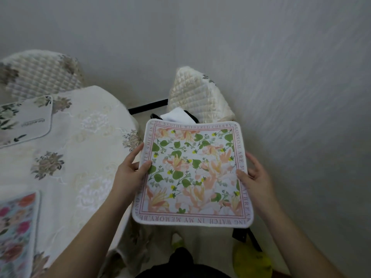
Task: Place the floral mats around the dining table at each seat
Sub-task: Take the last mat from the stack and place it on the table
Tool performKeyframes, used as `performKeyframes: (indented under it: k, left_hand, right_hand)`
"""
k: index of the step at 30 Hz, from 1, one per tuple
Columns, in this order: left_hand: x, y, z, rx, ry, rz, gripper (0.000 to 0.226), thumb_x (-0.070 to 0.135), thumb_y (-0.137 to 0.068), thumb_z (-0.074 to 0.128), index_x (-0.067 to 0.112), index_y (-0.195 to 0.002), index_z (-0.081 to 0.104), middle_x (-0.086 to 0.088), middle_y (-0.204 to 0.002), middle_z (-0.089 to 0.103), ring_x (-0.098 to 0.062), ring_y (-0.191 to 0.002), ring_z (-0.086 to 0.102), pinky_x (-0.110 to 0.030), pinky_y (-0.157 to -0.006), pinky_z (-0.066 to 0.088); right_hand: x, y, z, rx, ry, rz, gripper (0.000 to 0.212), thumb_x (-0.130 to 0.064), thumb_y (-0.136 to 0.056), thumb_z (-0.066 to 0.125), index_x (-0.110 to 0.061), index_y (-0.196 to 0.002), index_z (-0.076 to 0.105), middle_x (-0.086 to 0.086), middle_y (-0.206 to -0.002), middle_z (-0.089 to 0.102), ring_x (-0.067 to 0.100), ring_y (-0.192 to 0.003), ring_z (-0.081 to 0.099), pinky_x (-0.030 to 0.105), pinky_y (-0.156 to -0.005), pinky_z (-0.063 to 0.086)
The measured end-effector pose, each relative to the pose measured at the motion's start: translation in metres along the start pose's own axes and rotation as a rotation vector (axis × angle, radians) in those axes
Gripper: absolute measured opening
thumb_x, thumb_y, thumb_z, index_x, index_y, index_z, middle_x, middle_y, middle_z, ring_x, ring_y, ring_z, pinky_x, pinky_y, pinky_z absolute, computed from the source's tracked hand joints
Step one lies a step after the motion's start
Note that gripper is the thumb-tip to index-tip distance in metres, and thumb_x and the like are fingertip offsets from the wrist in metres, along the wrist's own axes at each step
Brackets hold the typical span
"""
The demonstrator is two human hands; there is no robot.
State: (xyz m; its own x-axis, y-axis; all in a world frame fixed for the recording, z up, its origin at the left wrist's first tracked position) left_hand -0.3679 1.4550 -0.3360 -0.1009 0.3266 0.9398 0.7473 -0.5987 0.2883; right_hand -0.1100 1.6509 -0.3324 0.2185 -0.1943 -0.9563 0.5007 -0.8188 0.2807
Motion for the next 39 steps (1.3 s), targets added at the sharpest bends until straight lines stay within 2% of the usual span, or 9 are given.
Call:
performKeyframes:
  k: [2, 8, 17, 20, 24, 31, 34, 36, 39]
  left_hand:
    - [0.001, -0.014, -0.010, 0.026, 0.011, 0.000, 0.056, 0.025, -0.096, 0.063, 0.047, -0.143, 0.042, -0.005, -0.090, 0.078, -0.027, -0.079, 0.076, -0.050, -0.072, 0.061]
    - [0.002, -0.053, -0.042, 0.096, 0.107, -0.016, 0.054, 0.024, -0.096, 0.063, 0.048, -0.141, 0.045, -0.009, -0.090, 0.077, -0.028, -0.080, 0.076, -0.051, -0.073, 0.061]
    - [0.001, -0.088, -0.076, 0.231, 0.175, -0.039, 0.055, 0.024, -0.096, 0.062, 0.046, -0.143, 0.043, -0.007, -0.088, 0.077, -0.026, -0.079, 0.076, -0.049, -0.072, 0.061]
    - [-0.004, -0.094, -0.086, 0.299, 0.192, -0.053, 0.055, 0.024, -0.097, 0.062, 0.045, -0.144, 0.042, -0.007, -0.088, 0.077, -0.026, -0.078, 0.076, -0.049, -0.072, 0.061]
    - [-0.011, -0.102, -0.095, 0.422, 0.214, -0.085, 0.055, 0.021, -0.097, 0.062, 0.043, -0.144, 0.043, -0.006, -0.087, 0.078, -0.025, -0.076, 0.076, -0.044, -0.069, 0.062]
    - [-0.016, -0.117, -0.103, 0.654, 0.226, -0.158, 0.056, 0.021, -0.097, 0.062, 0.042, -0.145, 0.041, -0.005, -0.086, 0.078, -0.024, -0.075, 0.076, -0.047, -0.071, 0.061]
    - [-0.015, -0.119, -0.103, 0.759, 0.246, -0.196, 0.057, 0.022, -0.097, 0.062, 0.042, -0.145, 0.040, -0.002, -0.089, 0.078, -0.022, -0.076, 0.076, -0.045, -0.069, 0.061]
    - [-0.019, -0.119, -0.103, 0.822, 0.268, -0.229, 0.057, 0.022, -0.096, 0.063, 0.042, -0.144, 0.040, -0.001, -0.091, 0.078, -0.022, -0.079, 0.076, -0.050, -0.072, 0.061]
    - [-0.026, -0.111, -0.104, 0.886, 0.297, -0.279, 0.059, 0.022, -0.096, 0.064, 0.039, -0.146, 0.038, -0.001, -0.089, 0.078, -0.024, -0.078, 0.076, -0.052, -0.073, 0.060]
  right_hand:
    - [-0.007, -0.018, 0.015, -0.025, 0.014, -0.017, 0.052, -0.007, -0.093, 0.061, -0.050, -0.120, 0.051, 0.006, -0.100, 0.075, 0.027, -0.085, 0.074, 0.048, -0.068, 0.061]
    - [-0.035, -0.068, 0.061, -0.084, 0.033, -0.018, 0.059, -0.005, -0.091, 0.063, -0.035, -0.140, 0.047, 0.005, -0.097, 0.076, 0.029, -0.083, 0.074, 0.050, -0.067, 0.060]
    - [-0.064, -0.137, 0.116, -0.228, 0.122, -0.057, 0.055, -0.005, -0.092, 0.062, -0.038, -0.134, 0.051, 0.007, -0.104, 0.075, 0.030, -0.087, 0.074, 0.054, -0.072, 0.059]
    - [-0.073, -0.161, 0.138, -0.295, 0.171, -0.067, 0.052, -0.007, -0.092, 0.062, -0.049, -0.122, 0.056, 0.004, -0.102, 0.075, 0.027, -0.085, 0.074, 0.051, -0.069, 0.060]
    - [-0.078, -0.201, 0.172, -0.435, 0.197, -0.034, 0.052, -0.010, -0.095, 0.060, -0.044, -0.133, 0.051, 0.006, -0.104, 0.074, 0.032, -0.086, 0.074, 0.056, -0.072, 0.058]
    - [-0.092, -0.268, 0.236, -0.627, 0.315, -0.120, 0.050, -0.013, -0.095, 0.061, -0.048, -0.129, 0.052, 0.002, -0.106, 0.074, 0.023, -0.084, 0.074, 0.051, -0.070, 0.060]
    - [-0.099, -0.291, 0.264, -0.716, 0.369, -0.161, 0.050, -0.015, -0.095, 0.060, -0.051, -0.128, 0.051, -0.001, -0.098, 0.076, 0.021, -0.080, 0.075, 0.048, -0.069, 0.060]
    - [-0.101, -0.302, 0.283, -0.784, 0.413, -0.193, 0.049, -0.013, -0.095, 0.060, -0.048, -0.129, 0.051, -0.001, -0.094, 0.076, 0.019, -0.077, 0.075, 0.047, -0.068, 0.060]
    - [-0.103, -0.311, 0.310, -0.892, 0.463, -0.196, 0.048, -0.011, -0.096, 0.059, -0.040, -0.134, 0.049, 0.000, -0.095, 0.076, 0.016, -0.074, 0.075, 0.036, -0.059, 0.060]
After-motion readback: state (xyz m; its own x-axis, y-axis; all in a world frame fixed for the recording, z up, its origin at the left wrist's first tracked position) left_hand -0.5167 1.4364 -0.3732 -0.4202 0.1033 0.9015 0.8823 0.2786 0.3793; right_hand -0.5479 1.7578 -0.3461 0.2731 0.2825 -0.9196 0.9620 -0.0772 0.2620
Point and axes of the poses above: each hand's wrist, its own y-axis away from the middle knuckle, its own z-axis out of the palm, x = y × z, the point moved 1 cm from there along -y, towards the middle knuckle
